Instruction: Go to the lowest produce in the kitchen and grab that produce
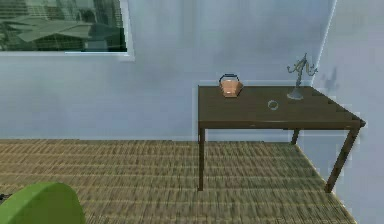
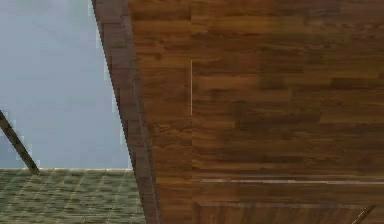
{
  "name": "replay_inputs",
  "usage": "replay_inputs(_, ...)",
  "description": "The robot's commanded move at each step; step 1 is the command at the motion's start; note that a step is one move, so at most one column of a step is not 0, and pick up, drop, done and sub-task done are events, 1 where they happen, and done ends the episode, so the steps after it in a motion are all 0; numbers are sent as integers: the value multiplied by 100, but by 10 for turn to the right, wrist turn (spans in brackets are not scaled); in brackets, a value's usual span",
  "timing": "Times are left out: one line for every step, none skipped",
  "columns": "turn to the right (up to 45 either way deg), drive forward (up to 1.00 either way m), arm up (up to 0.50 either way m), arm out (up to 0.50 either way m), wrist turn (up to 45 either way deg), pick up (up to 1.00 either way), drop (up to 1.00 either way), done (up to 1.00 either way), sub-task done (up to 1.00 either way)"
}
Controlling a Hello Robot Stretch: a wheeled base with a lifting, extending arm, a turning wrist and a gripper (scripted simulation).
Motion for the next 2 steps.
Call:
replay_inputs(0, 20, 0, 0, 0, 0, 0, 0, 0)
replay_inputs(-120, 0, 0, 0, 0, 0, 0, 0, 0)
